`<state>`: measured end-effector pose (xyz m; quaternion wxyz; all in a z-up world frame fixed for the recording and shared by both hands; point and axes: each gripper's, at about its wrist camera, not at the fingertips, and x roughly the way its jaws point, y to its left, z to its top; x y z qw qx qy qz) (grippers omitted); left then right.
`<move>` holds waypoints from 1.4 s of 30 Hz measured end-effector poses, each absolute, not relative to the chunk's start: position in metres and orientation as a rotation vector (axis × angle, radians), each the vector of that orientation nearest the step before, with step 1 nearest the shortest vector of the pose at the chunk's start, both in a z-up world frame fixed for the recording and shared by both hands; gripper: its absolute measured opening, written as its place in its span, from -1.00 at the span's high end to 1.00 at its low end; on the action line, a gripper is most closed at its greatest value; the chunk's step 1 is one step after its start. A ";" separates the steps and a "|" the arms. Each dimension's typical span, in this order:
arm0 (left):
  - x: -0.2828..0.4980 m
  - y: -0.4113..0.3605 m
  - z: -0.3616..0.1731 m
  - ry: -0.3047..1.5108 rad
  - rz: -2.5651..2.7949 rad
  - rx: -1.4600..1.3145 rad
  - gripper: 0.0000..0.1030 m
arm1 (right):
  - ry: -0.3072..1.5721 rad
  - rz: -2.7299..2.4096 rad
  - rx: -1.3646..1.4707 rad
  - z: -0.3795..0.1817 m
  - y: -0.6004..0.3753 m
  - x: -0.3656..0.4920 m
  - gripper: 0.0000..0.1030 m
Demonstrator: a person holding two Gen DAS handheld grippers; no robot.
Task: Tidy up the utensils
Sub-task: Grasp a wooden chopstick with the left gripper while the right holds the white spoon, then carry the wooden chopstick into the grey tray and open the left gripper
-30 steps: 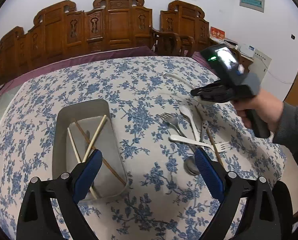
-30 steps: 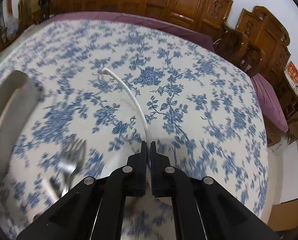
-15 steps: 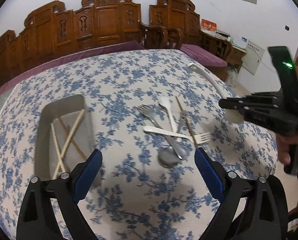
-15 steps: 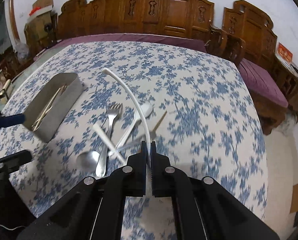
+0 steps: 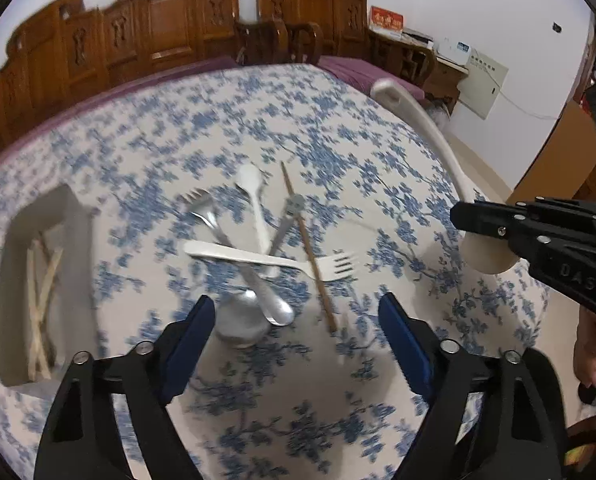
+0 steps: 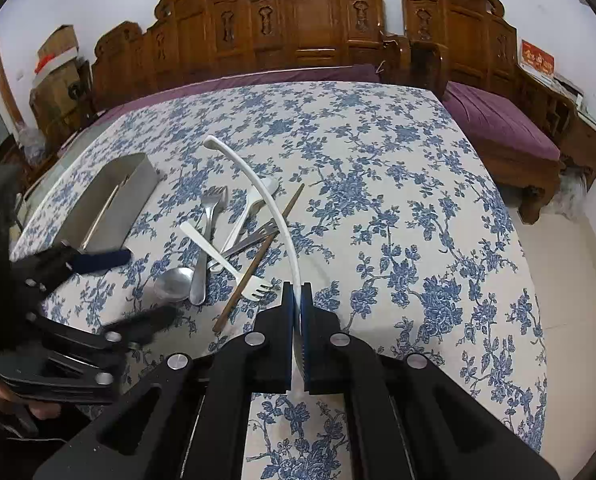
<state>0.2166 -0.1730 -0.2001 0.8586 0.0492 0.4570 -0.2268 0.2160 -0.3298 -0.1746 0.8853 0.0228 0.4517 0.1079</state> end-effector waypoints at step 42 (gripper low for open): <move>0.205 -0.213 -0.193 0.993 -0.454 0.210 0.92 | 0.928 0.243 0.148 -0.169 -0.357 0.218 0.92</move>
